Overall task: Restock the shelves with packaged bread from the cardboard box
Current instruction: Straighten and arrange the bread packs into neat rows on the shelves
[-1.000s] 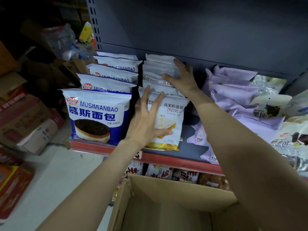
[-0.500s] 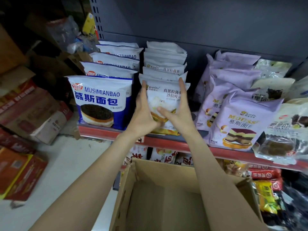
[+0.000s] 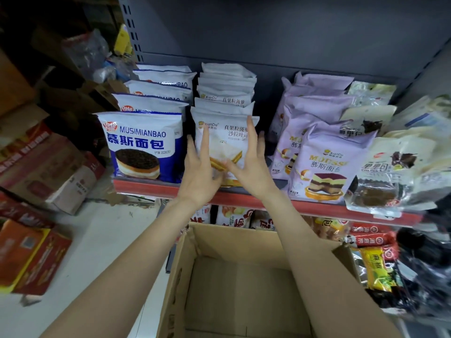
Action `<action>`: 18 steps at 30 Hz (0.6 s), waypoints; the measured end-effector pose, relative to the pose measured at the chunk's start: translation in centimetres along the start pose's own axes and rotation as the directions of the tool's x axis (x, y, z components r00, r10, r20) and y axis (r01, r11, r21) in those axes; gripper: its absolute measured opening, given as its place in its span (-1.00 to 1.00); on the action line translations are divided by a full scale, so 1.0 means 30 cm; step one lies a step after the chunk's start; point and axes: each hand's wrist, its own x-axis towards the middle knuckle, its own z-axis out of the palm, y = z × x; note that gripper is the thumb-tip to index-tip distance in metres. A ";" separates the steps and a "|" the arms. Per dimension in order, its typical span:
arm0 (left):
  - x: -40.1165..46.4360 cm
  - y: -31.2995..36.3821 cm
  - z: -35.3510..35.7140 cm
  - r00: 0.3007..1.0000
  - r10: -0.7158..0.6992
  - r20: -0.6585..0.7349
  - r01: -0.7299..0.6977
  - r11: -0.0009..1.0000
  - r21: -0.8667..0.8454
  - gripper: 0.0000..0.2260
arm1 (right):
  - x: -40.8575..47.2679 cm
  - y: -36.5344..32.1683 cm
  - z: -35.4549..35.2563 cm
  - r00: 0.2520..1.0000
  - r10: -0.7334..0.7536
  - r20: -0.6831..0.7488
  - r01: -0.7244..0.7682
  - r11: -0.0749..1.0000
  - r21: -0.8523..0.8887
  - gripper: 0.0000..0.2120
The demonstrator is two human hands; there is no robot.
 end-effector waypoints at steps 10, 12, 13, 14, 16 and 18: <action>-0.211 0.274 -0.051 0.962 0.266 -0.055 -0.269 0.911 -0.311 -0.38 | -0.378 -0.084 -0.371 0.892 -0.040 -0.449 -0.018 0.992 -0.124 -0.59; -0.198 0.310 -0.012 0.963 0.270 0.008 -0.250 0.902 -0.352 -0.28 | -0.399 -0.045 -0.433 0.884 0.033 -0.467 -0.113 0.983 -0.144 -0.51; -0.185 0.327 0.014 0.966 0.258 0.033 -0.229 0.905 -0.359 -0.22 | -0.398 -0.023 -0.456 0.894 0.046 -0.446 -0.143 0.972 -0.188 -0.47; -0.169 0.342 0.041 0.968 0.245 0.052 -0.209 0.907 -0.366 -0.17 | -0.389 -0.001 -0.470 0.909 0.053 -0.414 -0.163 0.958 -0.237 -0.44; -0.129 0.363 0.104 0.972 0.223 0.072 -0.182 0.911 -0.370 -0.07 | -0.357 0.037 -0.484 0.933 0.067 -0.354 -0.180 0.937 -0.299 -0.41; -0.074 0.367 0.168 0.979 0.184 0.092 -0.141 0.926 -0.350 0.00 | -0.321 0.072 -0.487 0.947 0.070 -0.314 -0.178 0.926 -0.332 -0.39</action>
